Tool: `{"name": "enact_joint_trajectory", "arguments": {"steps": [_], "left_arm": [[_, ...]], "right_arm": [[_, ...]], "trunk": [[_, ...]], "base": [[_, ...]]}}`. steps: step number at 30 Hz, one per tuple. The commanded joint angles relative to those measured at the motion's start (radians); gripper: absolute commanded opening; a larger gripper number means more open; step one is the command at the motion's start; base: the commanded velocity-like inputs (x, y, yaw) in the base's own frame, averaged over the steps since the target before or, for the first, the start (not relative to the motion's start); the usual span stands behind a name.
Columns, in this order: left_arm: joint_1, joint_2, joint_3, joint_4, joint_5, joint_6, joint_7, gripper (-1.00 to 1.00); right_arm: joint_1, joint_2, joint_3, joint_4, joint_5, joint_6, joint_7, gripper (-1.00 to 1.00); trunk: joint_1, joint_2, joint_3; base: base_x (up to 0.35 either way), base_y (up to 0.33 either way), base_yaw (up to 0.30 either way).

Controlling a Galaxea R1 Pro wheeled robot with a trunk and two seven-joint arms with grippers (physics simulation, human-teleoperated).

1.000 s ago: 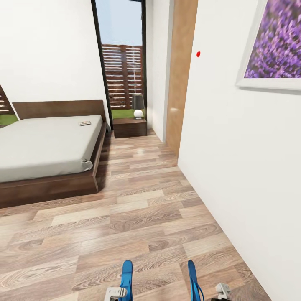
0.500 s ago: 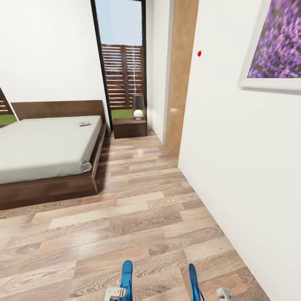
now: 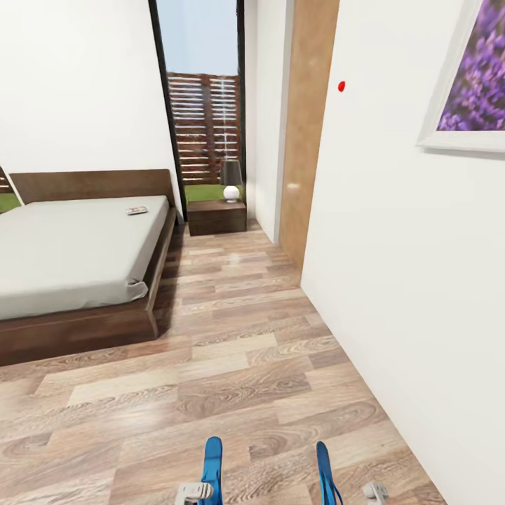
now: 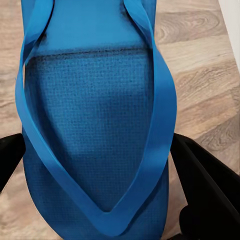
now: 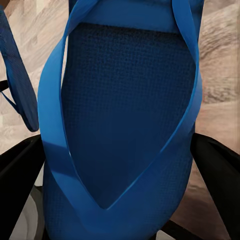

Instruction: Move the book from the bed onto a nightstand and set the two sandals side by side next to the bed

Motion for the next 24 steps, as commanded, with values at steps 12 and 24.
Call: {"name": "enact_joint_trajectory", "arguments": {"steps": [12,24], "left_arm": [[0.0,0.001,-0.004,0.0,0.014,-0.02,0.0,-1.0],[0.0,0.001,-0.004,0.0,0.012,-0.02,0.0,-1.0]], "right_arm": [[0.0,0.0,0.001,0.0,-0.004,0.01,0.004,-1.0],[0.0,0.002,0.001,0.0,-0.004,0.01,0.004,-1.0]], "trunk": [[0.0,0.0,-0.001],[0.0,0.0,-0.014]], "base": [[0.06,0.0,0.0],[0.028,0.0,0.0]]}}
